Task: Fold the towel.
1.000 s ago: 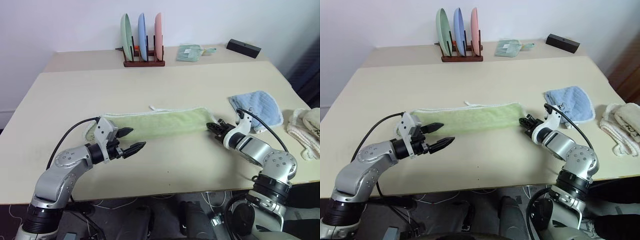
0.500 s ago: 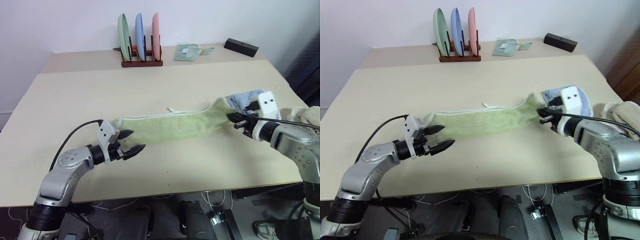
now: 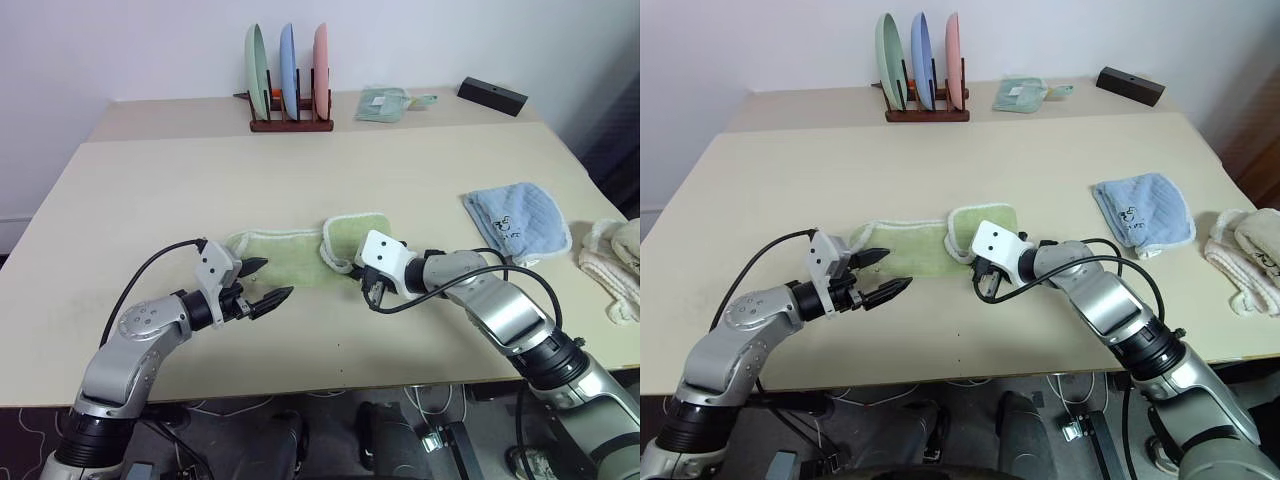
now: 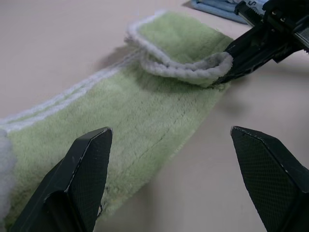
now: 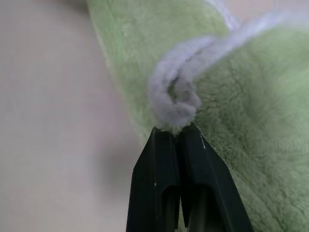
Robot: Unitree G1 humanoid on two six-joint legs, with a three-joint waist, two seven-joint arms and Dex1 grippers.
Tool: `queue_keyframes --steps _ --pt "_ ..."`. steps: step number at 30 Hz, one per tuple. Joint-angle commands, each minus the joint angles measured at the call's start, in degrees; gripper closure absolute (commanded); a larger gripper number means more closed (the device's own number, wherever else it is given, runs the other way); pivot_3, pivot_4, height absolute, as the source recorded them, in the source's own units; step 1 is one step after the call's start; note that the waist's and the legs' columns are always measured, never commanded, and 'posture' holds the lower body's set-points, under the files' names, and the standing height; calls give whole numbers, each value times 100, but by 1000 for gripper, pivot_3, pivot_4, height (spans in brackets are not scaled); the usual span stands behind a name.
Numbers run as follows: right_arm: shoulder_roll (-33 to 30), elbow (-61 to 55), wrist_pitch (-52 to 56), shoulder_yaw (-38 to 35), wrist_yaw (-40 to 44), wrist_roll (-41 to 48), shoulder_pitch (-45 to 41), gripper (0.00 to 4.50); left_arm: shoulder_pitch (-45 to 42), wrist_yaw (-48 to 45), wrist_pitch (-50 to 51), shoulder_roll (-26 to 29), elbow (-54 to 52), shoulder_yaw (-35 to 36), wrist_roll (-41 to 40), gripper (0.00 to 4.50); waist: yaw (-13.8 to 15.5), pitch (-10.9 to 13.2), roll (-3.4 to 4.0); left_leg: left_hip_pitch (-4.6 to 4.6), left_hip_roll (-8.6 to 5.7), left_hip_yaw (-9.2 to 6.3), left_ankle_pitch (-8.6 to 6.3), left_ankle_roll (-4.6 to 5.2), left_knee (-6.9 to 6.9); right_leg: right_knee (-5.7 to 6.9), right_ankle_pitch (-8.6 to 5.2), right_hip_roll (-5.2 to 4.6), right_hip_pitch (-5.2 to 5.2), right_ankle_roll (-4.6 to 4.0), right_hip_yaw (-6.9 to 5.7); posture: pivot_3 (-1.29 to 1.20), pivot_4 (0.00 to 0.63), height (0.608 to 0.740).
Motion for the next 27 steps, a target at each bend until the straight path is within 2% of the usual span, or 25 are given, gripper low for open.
queue_keyframes --steps 1,4,7,10,14,17,18,21,26,27 --pt "-1 -74 -161 -240 129 -157 -55 4432 1 43 36 27 -264 88 -50 473 -4 0 0 1 2 0 0 0 -1 1 0 -1 -1 0 0 0 150 740" --pt "13 -82 -183 -314 202 -223 -6 4432 -21 45 58 19 -265 64 -44 473 -6 0 0 2 4 -1 0 -1 -2 2 0 1 -1 0 0 0 150 740" --pt "85 -226 -137 -569 369 51 78 3607 -58 27 73 18 -236 53 -43 473 -1 0 0 1 4 0 0 -1 -2 2 0 1 -1 0 0 0 150 740" --pt "77 -605 -213 -941 652 465 266 2221 -77 14 97 27 -205 75 -58 473 -2 0 0 1 4 0 0 -1 -2 2 0 1 -1 0 0 0 150 740" --pt "-237 -1105 -382 -1468 1093 865 685 305 8 29 141 42 -221 138 -89 473 2 0 0 1 4 -1 -1 1 -2 1 0 1 0 0 -1 0 150 740" --pt "-172 -924 -386 -1971 1067 1158 775 305 125 84 245 10 -306 233 -215 473 -2 0 0 4 4 -2 -16 27 -1 1 0 1 3 0 -1 0 150 740" --pt "17 -678 -274 -2129 820 1203 623 552 157 109 297 -10 -330 262 -275 473 -15 0 0 4 5 -2 -16 27 -1 2 0 1 3 0 -1 0 150 740" --pt "692 213 -129 -2435 151 1237 37 1700 336 233 442 -76 -521 249 -379 473 -54 2 -1 10 11 1 -14 24 -2 7 1 5 2 -2 1 0 150 740" --pt "1426 1484 -781 -2025 -129 679 -411 4138 674 588 680 -320 -927 297 -592 473 -39 0 -4 9 17 0 4 -8 -8 8 0 10 -1 -5 2 0 150 740" --pt "1528 1710 -892 -1981 -183 573 -451 4424 719 642 706 -353 -974 309 -604 473 -22 0 -4 8 17 2 4 -8 -8 7 0 9 -1 -5 3 0 150 740"
